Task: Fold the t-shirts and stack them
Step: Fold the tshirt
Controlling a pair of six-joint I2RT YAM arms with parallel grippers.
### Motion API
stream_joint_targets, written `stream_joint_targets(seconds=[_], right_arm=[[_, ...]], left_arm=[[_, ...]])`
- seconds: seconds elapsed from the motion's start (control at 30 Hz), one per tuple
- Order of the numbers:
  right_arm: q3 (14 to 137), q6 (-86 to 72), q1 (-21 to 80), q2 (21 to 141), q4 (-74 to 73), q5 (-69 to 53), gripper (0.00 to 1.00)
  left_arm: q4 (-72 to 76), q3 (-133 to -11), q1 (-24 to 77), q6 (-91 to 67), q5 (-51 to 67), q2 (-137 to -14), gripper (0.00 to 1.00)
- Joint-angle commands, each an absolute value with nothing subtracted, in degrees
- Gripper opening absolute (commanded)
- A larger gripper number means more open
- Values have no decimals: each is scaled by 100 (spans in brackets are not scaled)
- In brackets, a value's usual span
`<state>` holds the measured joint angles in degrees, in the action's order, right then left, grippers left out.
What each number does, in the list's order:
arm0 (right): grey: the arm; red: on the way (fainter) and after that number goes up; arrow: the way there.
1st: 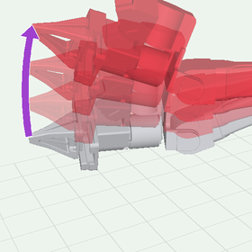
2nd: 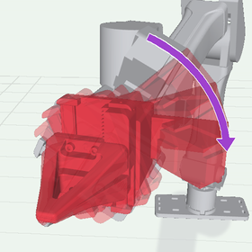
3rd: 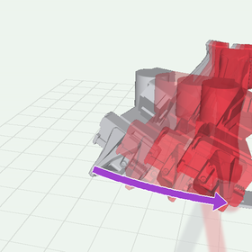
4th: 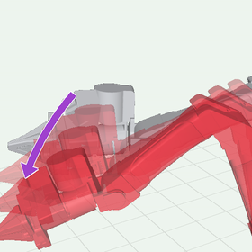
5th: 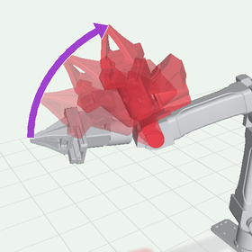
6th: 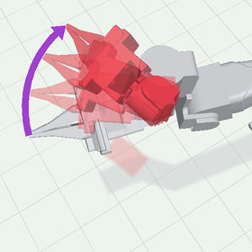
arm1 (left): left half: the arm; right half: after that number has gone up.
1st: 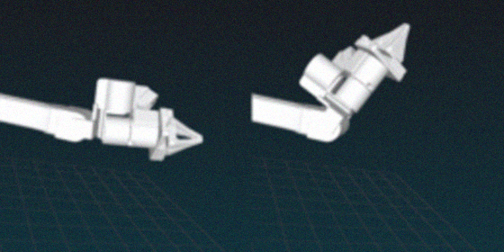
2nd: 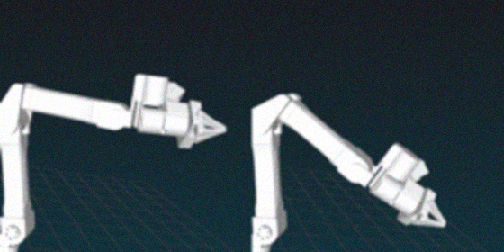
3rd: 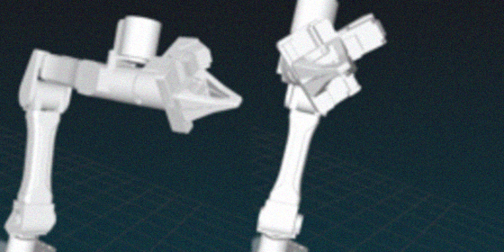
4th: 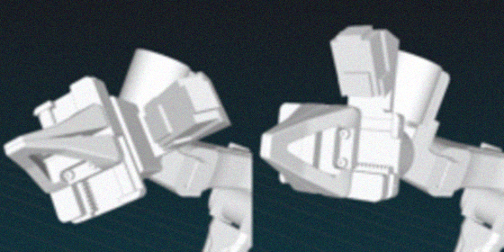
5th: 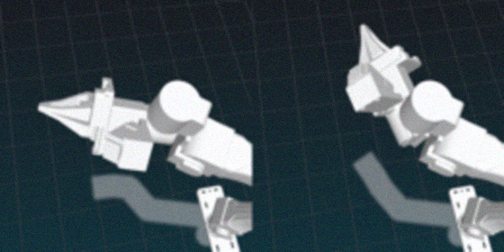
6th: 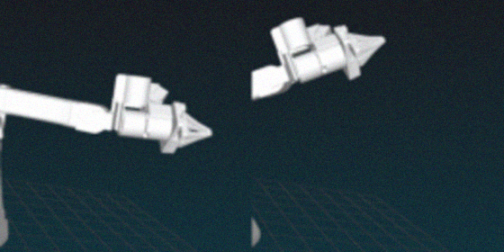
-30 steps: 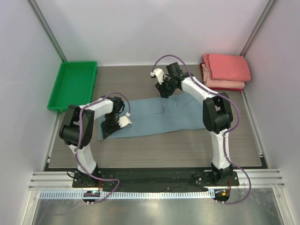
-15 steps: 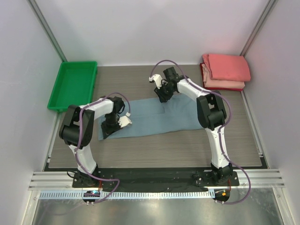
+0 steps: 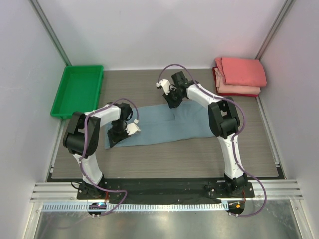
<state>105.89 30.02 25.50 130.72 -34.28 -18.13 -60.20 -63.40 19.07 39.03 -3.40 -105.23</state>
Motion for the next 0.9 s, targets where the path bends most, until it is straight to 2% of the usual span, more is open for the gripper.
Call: stream_joint_targets(seconds=[0.0, 0.4, 0.63, 0.87], right_arm=[[10661, 3041, 2698, 12507, -3182, -1854, 13], [10442, 2997, 2786, 12349, -2936, -1688, 13], [10433, 2962, 2786, 12366, -2927, -1450, 28], [10354, 2988, 2786, 12489, -2935, -1310, 29]], left_arm=[[-5924, -6302, 1951, 3850, -97, -10424, 0], [-5898, -6381, 1969, 3823, -62, -10512, 0], [-5915, -6416, 1978, 3841, -70, -10538, 0], [-5915, -6495, 2004, 3788, -35, -10600, 0]])
